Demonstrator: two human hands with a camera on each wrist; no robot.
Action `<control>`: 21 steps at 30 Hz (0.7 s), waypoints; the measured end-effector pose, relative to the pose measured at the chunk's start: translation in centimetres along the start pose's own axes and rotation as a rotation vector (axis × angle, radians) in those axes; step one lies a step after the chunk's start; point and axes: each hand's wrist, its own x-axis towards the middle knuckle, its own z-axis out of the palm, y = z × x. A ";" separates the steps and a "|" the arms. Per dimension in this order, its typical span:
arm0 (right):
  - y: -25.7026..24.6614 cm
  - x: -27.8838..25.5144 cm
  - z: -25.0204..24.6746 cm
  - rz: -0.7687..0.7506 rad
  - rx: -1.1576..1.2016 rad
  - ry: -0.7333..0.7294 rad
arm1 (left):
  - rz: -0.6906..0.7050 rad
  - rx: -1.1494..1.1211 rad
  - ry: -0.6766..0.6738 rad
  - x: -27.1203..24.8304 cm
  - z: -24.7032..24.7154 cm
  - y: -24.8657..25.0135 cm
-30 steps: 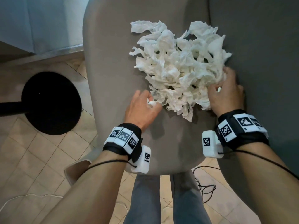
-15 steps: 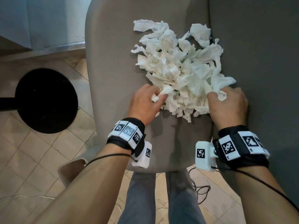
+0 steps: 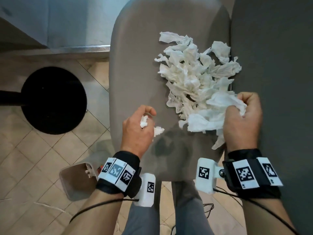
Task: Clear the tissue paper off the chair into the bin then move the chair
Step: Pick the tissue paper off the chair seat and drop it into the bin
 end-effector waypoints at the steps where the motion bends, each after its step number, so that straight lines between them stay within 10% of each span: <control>1: -0.4 -0.2 0.5 0.034 0.060 -0.031 | -0.026 -0.007 -0.017 -0.3 -0.2 0.0; 21: -3.8 -1.6 3.2 0.100 0.146 -0.330 | -0.234 -0.298 0.319 -8.1 -3.6 -2.0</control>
